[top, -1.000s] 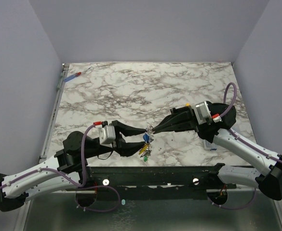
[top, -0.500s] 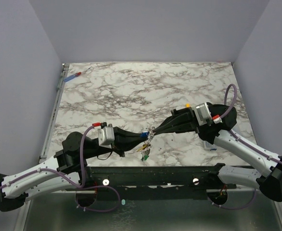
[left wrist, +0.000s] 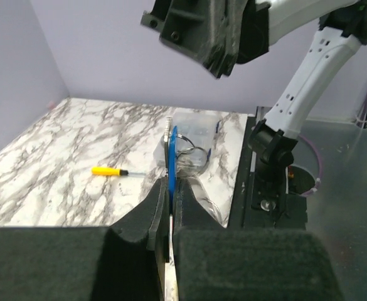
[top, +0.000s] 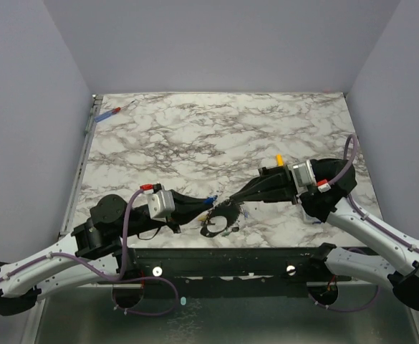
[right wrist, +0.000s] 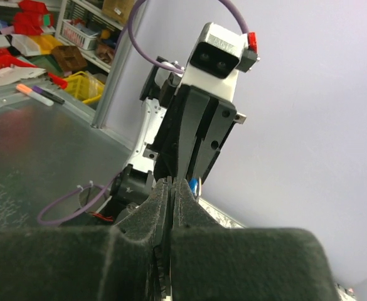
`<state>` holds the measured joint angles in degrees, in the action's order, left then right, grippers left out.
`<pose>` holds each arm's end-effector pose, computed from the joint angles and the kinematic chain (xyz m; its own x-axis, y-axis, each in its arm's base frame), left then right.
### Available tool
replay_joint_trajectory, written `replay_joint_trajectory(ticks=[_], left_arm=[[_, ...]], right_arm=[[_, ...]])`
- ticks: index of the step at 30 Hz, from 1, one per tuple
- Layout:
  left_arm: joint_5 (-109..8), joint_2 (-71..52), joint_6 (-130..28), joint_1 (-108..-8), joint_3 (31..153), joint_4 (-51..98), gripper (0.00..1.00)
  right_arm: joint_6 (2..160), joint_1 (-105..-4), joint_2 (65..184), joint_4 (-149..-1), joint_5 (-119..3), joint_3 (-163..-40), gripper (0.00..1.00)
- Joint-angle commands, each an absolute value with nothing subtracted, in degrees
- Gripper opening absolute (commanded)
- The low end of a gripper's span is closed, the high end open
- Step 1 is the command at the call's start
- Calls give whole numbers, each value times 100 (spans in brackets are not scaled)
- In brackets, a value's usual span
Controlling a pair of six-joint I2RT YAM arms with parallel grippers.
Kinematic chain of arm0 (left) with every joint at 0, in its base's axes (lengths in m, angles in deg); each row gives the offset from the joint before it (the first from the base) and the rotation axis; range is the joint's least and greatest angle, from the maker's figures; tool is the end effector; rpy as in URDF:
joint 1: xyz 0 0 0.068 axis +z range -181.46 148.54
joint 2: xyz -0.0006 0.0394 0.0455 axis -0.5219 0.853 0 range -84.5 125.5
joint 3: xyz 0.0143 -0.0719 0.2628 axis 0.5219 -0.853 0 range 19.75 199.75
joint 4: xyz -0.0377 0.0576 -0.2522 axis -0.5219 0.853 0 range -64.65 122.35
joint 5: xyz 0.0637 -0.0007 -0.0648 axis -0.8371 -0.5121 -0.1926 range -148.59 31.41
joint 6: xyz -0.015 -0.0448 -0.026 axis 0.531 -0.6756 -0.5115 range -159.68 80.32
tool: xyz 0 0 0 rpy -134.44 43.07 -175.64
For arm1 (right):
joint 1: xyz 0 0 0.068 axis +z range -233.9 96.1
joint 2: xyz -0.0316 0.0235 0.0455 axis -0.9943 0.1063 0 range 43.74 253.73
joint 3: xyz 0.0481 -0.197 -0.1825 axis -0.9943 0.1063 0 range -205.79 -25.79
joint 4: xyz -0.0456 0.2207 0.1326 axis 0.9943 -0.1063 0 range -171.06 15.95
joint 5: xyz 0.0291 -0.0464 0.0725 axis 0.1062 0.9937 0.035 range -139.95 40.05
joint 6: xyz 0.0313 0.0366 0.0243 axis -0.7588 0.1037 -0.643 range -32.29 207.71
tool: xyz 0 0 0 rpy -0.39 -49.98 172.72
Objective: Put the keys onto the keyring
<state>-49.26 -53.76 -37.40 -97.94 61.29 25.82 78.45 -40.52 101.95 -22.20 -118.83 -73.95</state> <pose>0.0466 -0.1213 0.3729 0.1100 -0.1545 -0.9818 0.9648 0.2540 0.0681 0.1206 0.1598 0.4121 0.3571 0.4171 -0.8357 -0.8210 -0.2865 -0.4938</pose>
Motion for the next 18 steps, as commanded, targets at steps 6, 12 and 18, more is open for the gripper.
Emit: replay_joint_trajectory(ticks=[6,12,18], left_arm=[[-5338,-5276,-3431,-9790,6647,3214,0],[-5397,-5070,-3321,-9785,6853,3384,0],[-5425,-4846,-3255,-9790,6994,3528,0]], right_arm=[[8445,-4078,9963,-2743,-11448,-7146,1],[8887,-4074,9721,-3114,-11032,-6960,31],[9228,-4077,9317,-3647,-10637,-6765,55]])
